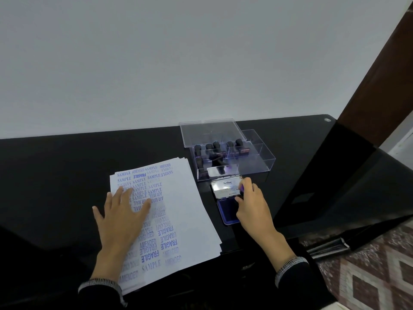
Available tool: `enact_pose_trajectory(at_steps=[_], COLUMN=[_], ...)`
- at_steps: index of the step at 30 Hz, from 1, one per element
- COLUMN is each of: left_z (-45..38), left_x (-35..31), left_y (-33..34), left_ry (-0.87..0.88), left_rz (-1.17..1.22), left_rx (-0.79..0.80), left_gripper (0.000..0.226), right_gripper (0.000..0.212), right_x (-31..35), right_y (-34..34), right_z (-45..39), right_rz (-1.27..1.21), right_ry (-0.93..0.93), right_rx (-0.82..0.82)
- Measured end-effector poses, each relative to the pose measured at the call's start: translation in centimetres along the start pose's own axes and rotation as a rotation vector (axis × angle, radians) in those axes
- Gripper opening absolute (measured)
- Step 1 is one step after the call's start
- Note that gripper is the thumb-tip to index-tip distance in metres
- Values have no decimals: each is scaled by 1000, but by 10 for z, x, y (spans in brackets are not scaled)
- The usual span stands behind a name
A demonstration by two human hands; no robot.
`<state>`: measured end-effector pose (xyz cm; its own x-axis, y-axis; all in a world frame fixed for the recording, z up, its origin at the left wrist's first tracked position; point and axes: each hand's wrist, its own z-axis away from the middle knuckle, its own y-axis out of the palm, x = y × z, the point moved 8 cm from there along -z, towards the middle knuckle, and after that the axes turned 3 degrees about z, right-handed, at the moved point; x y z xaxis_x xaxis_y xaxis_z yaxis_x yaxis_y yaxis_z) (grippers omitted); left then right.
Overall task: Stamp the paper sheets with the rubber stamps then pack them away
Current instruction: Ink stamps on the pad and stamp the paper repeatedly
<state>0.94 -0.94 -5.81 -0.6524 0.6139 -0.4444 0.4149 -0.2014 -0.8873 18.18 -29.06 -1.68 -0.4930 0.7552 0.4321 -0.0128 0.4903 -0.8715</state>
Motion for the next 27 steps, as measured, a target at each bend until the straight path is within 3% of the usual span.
enact_pose_trajectory(at_steps=[27], left_z=[-1], left_x=[-1], left_y=[1], left_ry=[-1], left_rz=[-28], left_rx=[3], left_gripper=[73], right_gripper=[34], right_x=[1], right_y=[4], right_z=[1], right_rz=[64], right_ry=[1], right_rx=[0])
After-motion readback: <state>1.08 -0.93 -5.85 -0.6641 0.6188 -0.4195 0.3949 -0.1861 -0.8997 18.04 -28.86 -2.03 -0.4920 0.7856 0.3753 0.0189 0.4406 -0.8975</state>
